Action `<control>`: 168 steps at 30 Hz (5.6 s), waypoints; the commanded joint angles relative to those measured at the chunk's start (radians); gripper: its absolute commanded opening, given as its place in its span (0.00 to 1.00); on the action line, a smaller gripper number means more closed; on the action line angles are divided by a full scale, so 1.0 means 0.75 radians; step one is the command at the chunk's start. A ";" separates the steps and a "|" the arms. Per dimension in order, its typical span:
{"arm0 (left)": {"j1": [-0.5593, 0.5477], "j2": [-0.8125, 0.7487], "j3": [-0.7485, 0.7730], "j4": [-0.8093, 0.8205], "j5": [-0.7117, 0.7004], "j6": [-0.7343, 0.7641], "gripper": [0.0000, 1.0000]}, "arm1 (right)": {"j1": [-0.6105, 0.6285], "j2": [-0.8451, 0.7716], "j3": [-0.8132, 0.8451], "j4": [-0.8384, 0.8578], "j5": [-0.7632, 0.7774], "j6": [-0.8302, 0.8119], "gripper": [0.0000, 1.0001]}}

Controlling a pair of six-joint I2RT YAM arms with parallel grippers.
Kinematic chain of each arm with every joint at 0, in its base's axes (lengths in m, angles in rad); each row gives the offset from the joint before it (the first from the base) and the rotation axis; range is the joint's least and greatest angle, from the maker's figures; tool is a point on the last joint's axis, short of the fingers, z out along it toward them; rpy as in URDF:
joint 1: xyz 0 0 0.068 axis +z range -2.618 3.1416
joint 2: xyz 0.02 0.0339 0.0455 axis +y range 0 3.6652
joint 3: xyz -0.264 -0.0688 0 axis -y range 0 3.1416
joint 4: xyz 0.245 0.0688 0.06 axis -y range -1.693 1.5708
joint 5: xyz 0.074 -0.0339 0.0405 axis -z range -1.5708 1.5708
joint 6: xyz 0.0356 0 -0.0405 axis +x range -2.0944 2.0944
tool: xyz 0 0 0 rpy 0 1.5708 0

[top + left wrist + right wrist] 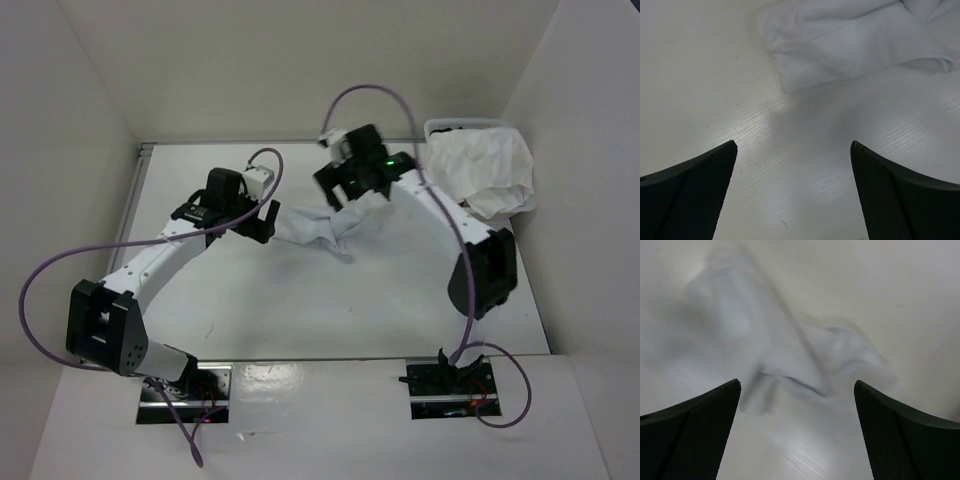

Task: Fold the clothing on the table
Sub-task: Move the skirt to the center of the board, then flatten the skirt out

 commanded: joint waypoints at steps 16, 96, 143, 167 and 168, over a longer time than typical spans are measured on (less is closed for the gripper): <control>-0.036 0.377 0.089 0.062 -0.009 -0.139 0.85 | -0.584 -0.449 -0.363 0.174 -0.223 0.070 0.98; 0.191 0.522 0.236 0.102 0.040 -0.248 0.09 | 0.199 -0.226 -0.652 0.471 0.215 -0.211 0.94; 0.203 0.475 0.261 0.048 0.065 -0.248 0.09 | 0.269 -0.173 -0.695 0.524 0.375 -0.241 0.00; 0.215 -0.404 0.469 -0.040 -0.176 -0.096 0.11 | -0.208 -1.111 -0.378 0.309 0.322 -0.172 0.00; 0.215 -0.469 0.481 -0.040 -0.191 -0.080 0.11 | -0.220 -1.148 -0.366 0.309 0.321 -0.158 0.00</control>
